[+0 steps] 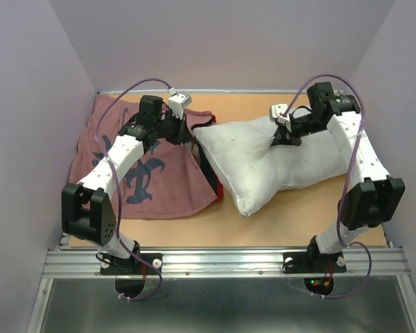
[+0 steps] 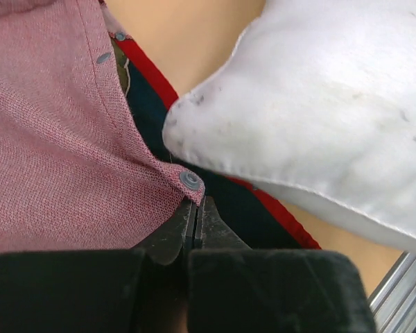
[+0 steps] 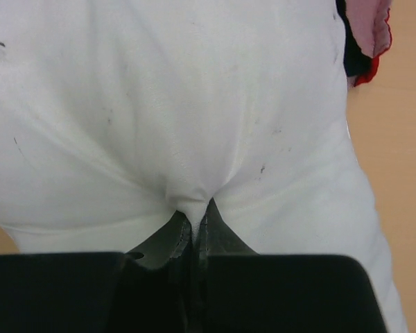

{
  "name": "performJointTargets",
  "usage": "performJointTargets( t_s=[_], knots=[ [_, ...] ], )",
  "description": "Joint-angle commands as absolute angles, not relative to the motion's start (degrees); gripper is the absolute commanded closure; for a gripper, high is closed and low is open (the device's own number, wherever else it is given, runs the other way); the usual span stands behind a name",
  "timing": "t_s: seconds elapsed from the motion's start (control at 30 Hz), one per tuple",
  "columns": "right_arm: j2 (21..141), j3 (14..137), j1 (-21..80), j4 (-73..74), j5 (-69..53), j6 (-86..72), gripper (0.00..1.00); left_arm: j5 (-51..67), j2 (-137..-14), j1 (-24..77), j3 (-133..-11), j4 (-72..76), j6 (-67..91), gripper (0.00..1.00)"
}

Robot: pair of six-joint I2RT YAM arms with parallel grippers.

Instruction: Put the pillow into the pillowcase

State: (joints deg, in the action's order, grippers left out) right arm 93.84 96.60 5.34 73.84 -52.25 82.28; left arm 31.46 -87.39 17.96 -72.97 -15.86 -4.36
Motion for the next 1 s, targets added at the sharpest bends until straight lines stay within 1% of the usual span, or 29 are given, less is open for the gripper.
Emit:
performJointTargets(
  t_s=[0.0, 0.1, 0.27, 0.4, 0.47, 0.6, 0.63, 0.73, 0.77, 0.83, 0.87, 0.9, 0.93, 0.97],
  knots=[
    [93.3, 98.5, 7.8, 78.4, -57.3, 86.4, 0.99, 33.3, -85.5, 17.9, -74.9, -14.5, -3.4, 1.00],
    [94.9, 98.6, 10.3, 79.5, -56.4, 86.9, 0.99, 34.0, -85.2, 17.9, -74.8, -14.5, -3.2, 1.00],
    [96.7, 94.0, 13.2, 78.8, -53.6, 88.7, 1.00, 34.8, -83.9, 17.9, -74.9, -14.3, -3.3, 1.00],
    [99.3, 94.4, 13.2, 73.7, -51.3, 83.7, 0.99, 36.4, -82.4, 17.9, -73.5, -14.1, -4.1, 1.00],
    [101.3, 96.1, 13.2, 69.0, -51.7, 78.1, 0.99, 38.2, -81.9, 17.9, -72.3, -14.0, -5.1, 1.00],
    [105.9, 105.4, 13.2, 63.1, -55.1, 66.8, 1.00, 40.1, -82.4, 18.1, -72.0, -17.0, -7.0, 1.00],
    [107.2, 111.5, 13.2, 62.6, -56.0, 64.6, 0.99, 40.0, -82.6, 18.2, -72.0, -17.7, -7.5, 1.00],
    [111.0, 118.8, 13.4, 61.2, -58.5, 58.1, 0.99, 40.9, -83.1, 18.4, -72.2, -20.4, -10.0, 1.00],
    [112.0, 121.4, 13.4, 57.9, -58.5, 53.2, 0.99, 41.4, -83.1, 18.5, -72.8, -20.9, -11.2, 1.00],
    [112.5, 122.2, 13.8, 53.6, -57.6, 48.5, 1.00, 42.0, -83.4, 18.9, -73.6, -22.8, -12.6, 1.00],
    [112.3, 120.8, 14.0, 47.8, -56.0, 42.9, 0.99, 43.1, -83.7, 19.2, -74.9, -23.6, -14.0, 1.00],
    [112.2, 119.5, 14.2, 44.7, -55.0, 40.5, 1.00, 43.6, -83.9, 19.2, -75.7, -25.6, -15.0, 1.00],
    [111.8, 117.4, 14.6, 39.9, -52.8, 39.0, 0.99, 44.6, -84.1, 19.2, -76.3, -26.6, -15.7, 1.00],
    [111.1, 112.1, 15.2, 37.0, -50.9, 36.3, 0.99, 45.2, -84.5, 19.2, -76.9, -27.5, -16.4, 1.00]
  ],
)
